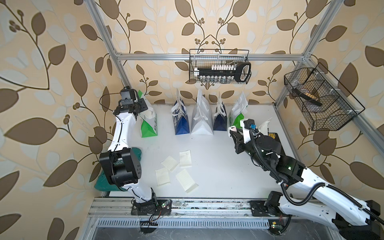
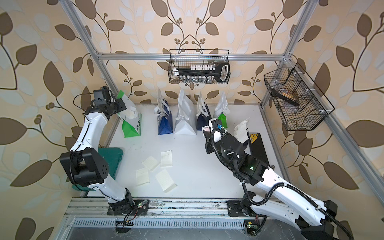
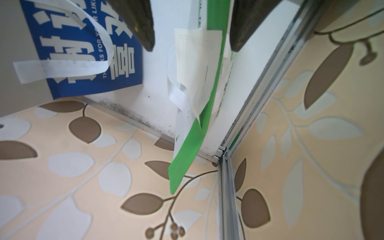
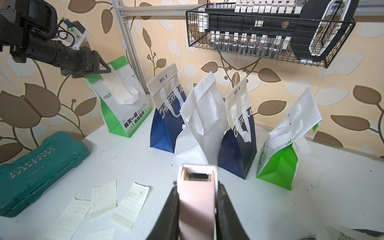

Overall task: Staple the receipts to the bags
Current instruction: Place the takeout bag at the corner of the board.

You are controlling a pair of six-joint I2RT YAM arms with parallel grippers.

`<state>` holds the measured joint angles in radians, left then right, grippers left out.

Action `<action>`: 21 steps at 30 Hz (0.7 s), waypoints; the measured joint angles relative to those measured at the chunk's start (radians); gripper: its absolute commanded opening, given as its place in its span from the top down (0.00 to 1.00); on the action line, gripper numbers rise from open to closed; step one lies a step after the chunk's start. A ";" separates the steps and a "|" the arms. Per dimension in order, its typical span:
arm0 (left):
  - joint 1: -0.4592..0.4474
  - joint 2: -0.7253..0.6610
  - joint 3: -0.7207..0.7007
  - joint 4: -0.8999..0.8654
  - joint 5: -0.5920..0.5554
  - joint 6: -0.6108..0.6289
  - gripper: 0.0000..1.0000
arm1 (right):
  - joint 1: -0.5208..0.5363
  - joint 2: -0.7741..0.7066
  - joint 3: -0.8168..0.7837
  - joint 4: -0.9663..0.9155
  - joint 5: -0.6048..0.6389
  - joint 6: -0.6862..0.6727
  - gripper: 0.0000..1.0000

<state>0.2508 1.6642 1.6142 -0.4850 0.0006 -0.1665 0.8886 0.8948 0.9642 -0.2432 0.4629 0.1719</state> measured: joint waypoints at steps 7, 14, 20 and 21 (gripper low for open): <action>0.006 0.000 0.039 -0.022 0.021 -0.035 0.20 | 0.000 0.000 -0.004 0.000 -0.012 0.003 1.00; 0.003 -0.016 0.124 -0.035 0.035 -0.059 0.17 | 0.000 -0.016 -0.011 -0.001 -0.019 0.011 1.00; -0.062 -0.035 0.157 -0.087 0.036 -0.060 0.16 | 0.000 -0.026 -0.011 -0.001 -0.022 0.016 1.00; -0.090 -0.035 0.163 -0.091 0.037 -0.055 0.16 | 0.000 -0.026 -0.011 -0.001 -0.023 0.017 1.00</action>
<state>0.1612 1.6295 1.7771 -0.5762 0.0372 -0.2211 0.8886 0.8688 0.9527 -0.2443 0.4400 0.1886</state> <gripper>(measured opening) 0.835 0.233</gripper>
